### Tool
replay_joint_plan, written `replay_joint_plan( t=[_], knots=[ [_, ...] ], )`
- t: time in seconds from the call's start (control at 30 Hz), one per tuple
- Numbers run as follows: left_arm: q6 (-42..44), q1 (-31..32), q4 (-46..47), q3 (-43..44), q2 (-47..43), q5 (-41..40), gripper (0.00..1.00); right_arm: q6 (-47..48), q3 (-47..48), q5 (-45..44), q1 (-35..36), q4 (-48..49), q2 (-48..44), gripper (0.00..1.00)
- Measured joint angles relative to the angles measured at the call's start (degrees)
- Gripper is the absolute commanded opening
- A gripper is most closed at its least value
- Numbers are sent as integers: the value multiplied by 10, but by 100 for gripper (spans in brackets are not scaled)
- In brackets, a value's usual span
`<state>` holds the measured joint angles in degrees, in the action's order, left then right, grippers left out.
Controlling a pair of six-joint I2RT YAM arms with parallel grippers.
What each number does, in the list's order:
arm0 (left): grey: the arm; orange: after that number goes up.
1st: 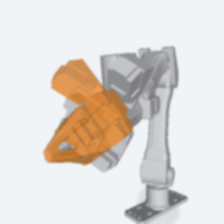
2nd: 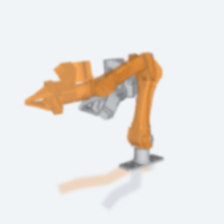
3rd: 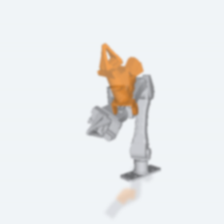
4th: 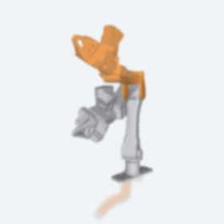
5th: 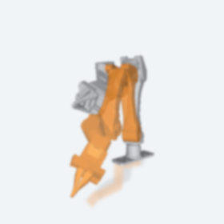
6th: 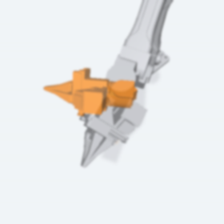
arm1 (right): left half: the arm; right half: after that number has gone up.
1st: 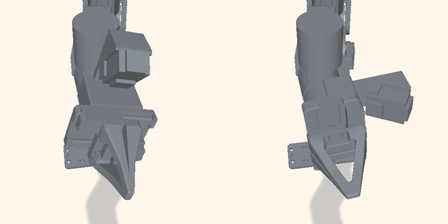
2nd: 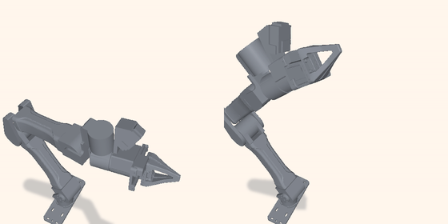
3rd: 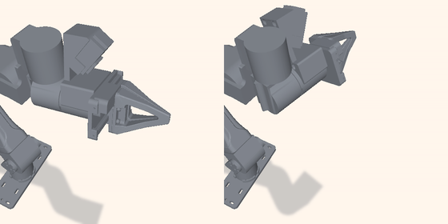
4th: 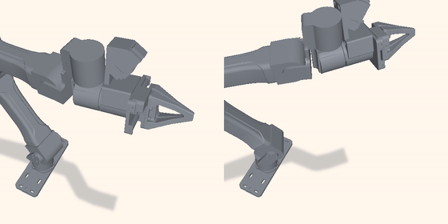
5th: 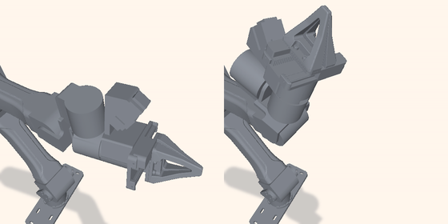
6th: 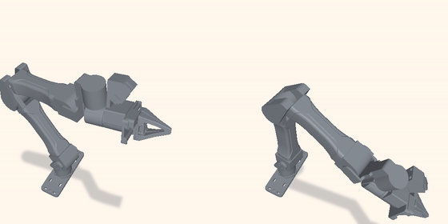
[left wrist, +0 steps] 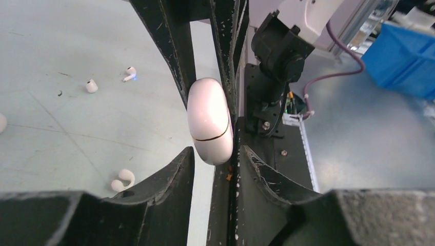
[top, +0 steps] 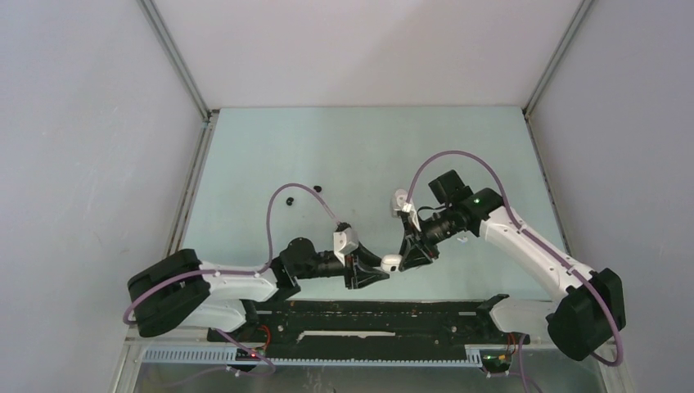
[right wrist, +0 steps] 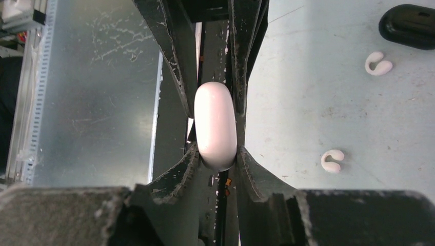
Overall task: Insert the wireless bluetooth earbuds into the charging case
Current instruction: Pick up the charging case at the center of the board.
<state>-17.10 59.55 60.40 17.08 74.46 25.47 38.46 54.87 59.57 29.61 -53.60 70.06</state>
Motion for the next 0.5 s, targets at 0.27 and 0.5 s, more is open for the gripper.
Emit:
replay_joint_plan(
  t=[0.27, 0.5],
  knots=[
    [82, 24, -76, -5, -36, -16, 42, 6, 0, -47, 38, 3, -14, 7],
    [92, 26, -92, -4, -25, -15, 41, 6, 0, -80, 56, 10, -14, 7]
  ],
)
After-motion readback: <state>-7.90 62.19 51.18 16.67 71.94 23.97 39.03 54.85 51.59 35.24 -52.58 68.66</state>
